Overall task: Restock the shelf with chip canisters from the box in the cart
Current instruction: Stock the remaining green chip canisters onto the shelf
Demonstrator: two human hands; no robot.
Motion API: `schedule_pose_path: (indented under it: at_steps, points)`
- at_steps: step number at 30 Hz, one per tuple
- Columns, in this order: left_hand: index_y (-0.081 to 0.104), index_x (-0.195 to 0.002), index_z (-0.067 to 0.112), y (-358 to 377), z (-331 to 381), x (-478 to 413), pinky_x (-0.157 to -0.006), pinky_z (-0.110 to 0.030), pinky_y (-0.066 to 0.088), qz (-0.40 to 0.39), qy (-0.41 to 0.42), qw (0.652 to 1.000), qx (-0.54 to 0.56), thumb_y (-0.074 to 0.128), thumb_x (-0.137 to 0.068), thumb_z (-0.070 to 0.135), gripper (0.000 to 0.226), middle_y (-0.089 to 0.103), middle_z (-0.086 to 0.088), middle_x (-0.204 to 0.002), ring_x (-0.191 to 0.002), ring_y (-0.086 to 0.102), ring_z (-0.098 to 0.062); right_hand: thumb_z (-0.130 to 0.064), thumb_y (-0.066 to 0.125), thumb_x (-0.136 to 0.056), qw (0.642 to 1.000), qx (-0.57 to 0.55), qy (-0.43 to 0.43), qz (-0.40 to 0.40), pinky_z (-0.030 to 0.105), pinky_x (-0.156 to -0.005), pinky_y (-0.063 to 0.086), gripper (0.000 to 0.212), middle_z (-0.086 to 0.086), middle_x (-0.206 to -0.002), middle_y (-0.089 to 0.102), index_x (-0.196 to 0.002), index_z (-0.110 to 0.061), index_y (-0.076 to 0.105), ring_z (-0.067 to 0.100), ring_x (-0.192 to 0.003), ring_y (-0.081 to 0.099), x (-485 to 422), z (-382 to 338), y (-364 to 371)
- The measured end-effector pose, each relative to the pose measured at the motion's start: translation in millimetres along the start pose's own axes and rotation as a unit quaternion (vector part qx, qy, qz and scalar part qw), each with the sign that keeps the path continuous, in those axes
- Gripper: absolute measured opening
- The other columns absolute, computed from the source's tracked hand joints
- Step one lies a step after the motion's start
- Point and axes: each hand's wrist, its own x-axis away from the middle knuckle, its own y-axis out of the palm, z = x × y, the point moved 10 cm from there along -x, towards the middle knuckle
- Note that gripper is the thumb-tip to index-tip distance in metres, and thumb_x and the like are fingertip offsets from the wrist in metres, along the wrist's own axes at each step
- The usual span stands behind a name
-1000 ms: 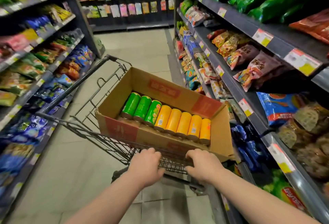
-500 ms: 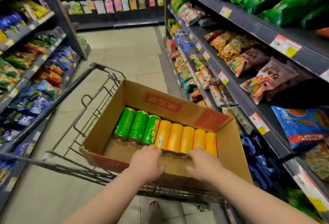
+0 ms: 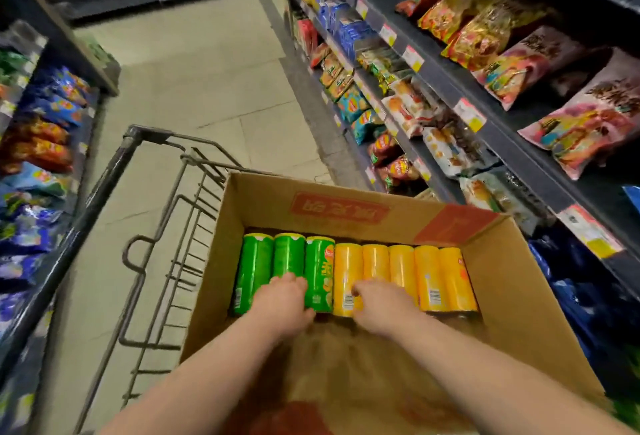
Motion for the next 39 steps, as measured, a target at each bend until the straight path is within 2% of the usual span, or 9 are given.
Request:
schedule_pose_path:
  at_steps: [7,12,16,20,27,33,35,37,39]
  points:
    - [0.043,-0.13,0.017,19,-18,-43,-0.097,-0.04,0.046,-0.039,-0.024,0.998,0.053,0.057,-0.085,0.045,0.054,0.044,-0.006,-0.132,-0.12,0.047,-0.026,-0.034,0.057,-0.087,0.996,-0.068,0.046,-0.021,0.038,-0.096,0.045,0.049,0.008,-0.132,0.049,-0.132,-0.019,0.046,0.03,-0.121,0.051,-64,-5,26]
    - [0.034,-0.139,0.017,24,-27,-57,-0.1,-0.041,0.042,-0.017,-0.056,0.993,0.099,0.057,-0.086,0.041,0.063,0.032,-0.006,-0.139,-0.125,0.039,-0.028,-0.035,0.06,-0.087,0.982,-0.172,0.071,-0.022,0.036,-0.093,0.048,0.052,0.01,-0.127,0.052,-0.132,-0.015,0.045,0.03,-0.115,0.054,-97,-11,38]
    - [0.025,-0.145,0.017,26,-35,-61,-0.108,-0.041,0.032,0.0,-0.102,0.982,0.16,0.055,-0.086,0.041,0.07,0.016,-0.008,-0.153,-0.135,0.028,-0.031,-0.037,0.067,-0.082,0.952,-0.284,0.113,-0.004,0.034,-0.096,0.047,0.064,0.009,-0.13,0.052,-0.135,-0.013,0.042,0.028,-0.118,0.053,-114,-18,47]
    - [0.021,-0.148,0.017,27,-40,-63,-0.113,-0.038,0.023,0.013,-0.14,0.966,0.217,0.054,-0.088,0.04,0.073,0.011,-0.01,-0.157,-0.141,0.018,-0.031,-0.043,0.071,-0.079,0.942,-0.296,0.156,0.03,0.034,-0.098,0.042,0.08,0.011,-0.134,0.043,-0.14,-0.009,0.033,0.028,-0.125,0.047,-119,-16,49]
    - [0.019,-0.149,0.016,29,-54,-64,-0.111,-0.04,0.026,0.039,-0.191,0.944,0.265,0.058,-0.086,0.038,0.077,0.021,-0.008,-0.155,-0.141,0.019,-0.028,-0.037,0.075,-0.076,0.923,-0.328,0.183,0.087,0.037,-0.094,0.044,0.069,0.006,-0.13,0.045,-0.131,-0.015,0.04,0.026,-0.121,0.048,-111,-16,50]
    - [0.017,-0.149,0.016,33,-51,-62,-0.111,-0.042,0.026,0.033,-0.216,0.934,0.283,0.061,-0.083,0.033,0.082,0.019,-0.01,-0.154,-0.14,0.019,-0.031,-0.018,0.06,-0.089,0.933,-0.298,0.179,0.099,0.036,-0.096,0.041,0.043,0.009,-0.132,0.05,-0.126,-0.012,0.04,0.027,-0.122,0.046,-105,-19,56]
    - [0.016,-0.15,0.014,38,-51,-63,-0.111,-0.041,0.026,0.032,-0.22,0.924,0.311,0.062,-0.082,0.03,0.083,0.018,-0.011,-0.154,-0.14,0.02,-0.032,-0.021,0.067,-0.084,0.927,-0.316,0.182,0.089,0.036,-0.1,0.039,0.054,0.01,-0.134,0.048,-0.129,-0.011,0.038,0.028,-0.124,0.045,-108,-18,56]
    - [0.014,-0.149,0.013,42,-55,-63,-0.11,-0.041,0.028,0.04,-0.228,0.906,0.355,0.063,-0.082,0.025,0.084,0.02,-0.013,-0.152,-0.138,0.026,-0.032,-0.03,0.077,-0.074,0.914,-0.351,0.19,0.075,0.036,-0.102,0.04,0.076,0.01,-0.134,0.043,-0.135,-0.012,0.035,0.028,-0.124,0.044,-109,-18,58]
    - [0.013,-0.149,0.013,45,-61,-64,-0.107,-0.04,0.031,0.048,-0.234,0.892,0.383,0.062,-0.083,0.02,0.083,0.024,-0.014,-0.149,-0.134,0.032,-0.032,-0.037,0.08,-0.069,0.903,-0.38,0.188,0.067,0.035,-0.099,0.043,0.084,0.008,-0.131,0.039,-0.136,-0.014,0.035,0.026,-0.121,0.046,-107,-19,59]
